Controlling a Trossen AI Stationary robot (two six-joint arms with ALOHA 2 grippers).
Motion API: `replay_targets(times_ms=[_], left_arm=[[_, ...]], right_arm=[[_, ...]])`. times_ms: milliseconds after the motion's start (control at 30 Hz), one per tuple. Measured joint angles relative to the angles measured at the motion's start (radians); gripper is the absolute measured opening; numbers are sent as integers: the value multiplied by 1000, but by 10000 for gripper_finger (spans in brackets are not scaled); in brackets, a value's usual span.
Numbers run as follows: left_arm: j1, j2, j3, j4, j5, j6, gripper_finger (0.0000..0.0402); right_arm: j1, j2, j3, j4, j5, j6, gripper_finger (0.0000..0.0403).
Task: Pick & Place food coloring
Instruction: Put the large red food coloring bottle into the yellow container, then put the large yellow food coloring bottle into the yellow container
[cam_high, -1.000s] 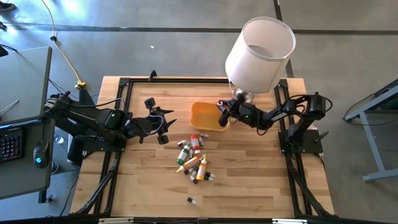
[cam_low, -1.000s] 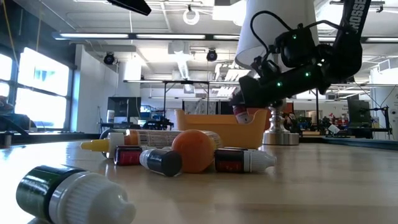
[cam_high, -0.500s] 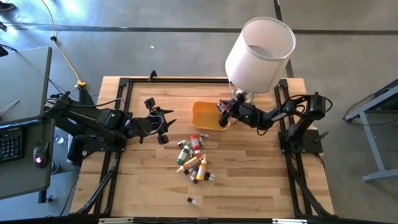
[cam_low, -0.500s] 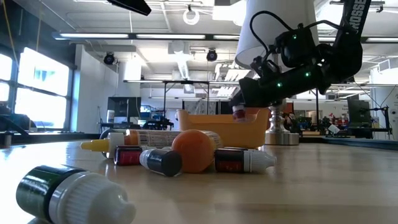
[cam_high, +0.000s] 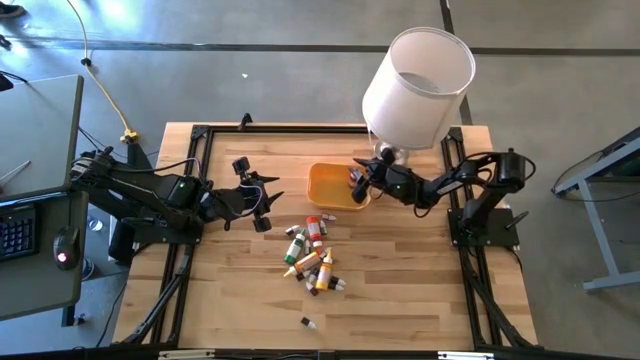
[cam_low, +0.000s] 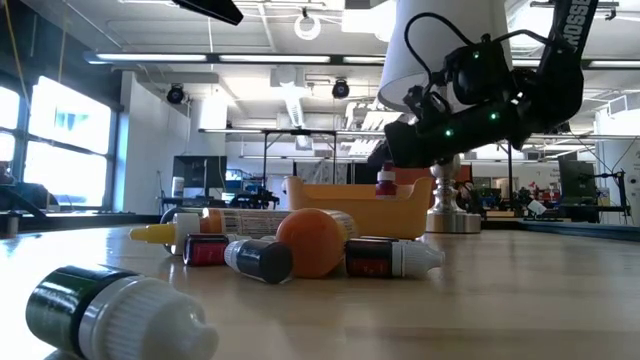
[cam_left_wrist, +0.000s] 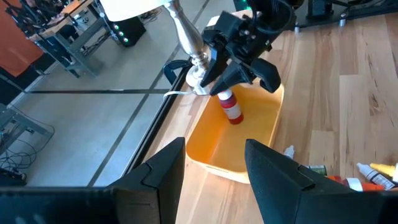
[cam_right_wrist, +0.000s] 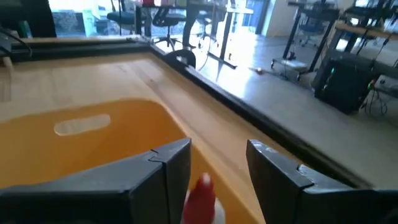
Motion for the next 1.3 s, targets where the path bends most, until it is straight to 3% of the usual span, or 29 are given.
replay_targets(times_ms=[267, 400, 500, 633, 800, 867, 1033, 1300], left_arm=[[0, 0, 0, 0, 0, 0, 163], [0, 0, 0, -1, 0, 0, 163], [0, 0, 0, -2, 0, 0, 163], [0, 0, 0, -2, 0, 0, 163], [0, 0, 0, -2, 3, -12, 163], [0, 0, 0, -7, 25, -22, 163], [0, 0, -1, -7, 73, -23, 163], [0, 2, -1, -11, 104, -26, 163]], right_arm=[[8, -142, 0, 0, -15, -71, 149], [51, -242, 0, -57, -138, -81, 149], [125, -299, 26, -177, -209, -68, 149], [253, -310, 145, -441, -221, -64, 149], [381, -233, 335, -851, -283, -73, 149], [416, -191, 392, -933, -345, -81, 149], [463, -46, 468, -966, -524, -130, 149], [430, 157, 573, -991, -597, -216, 149]])
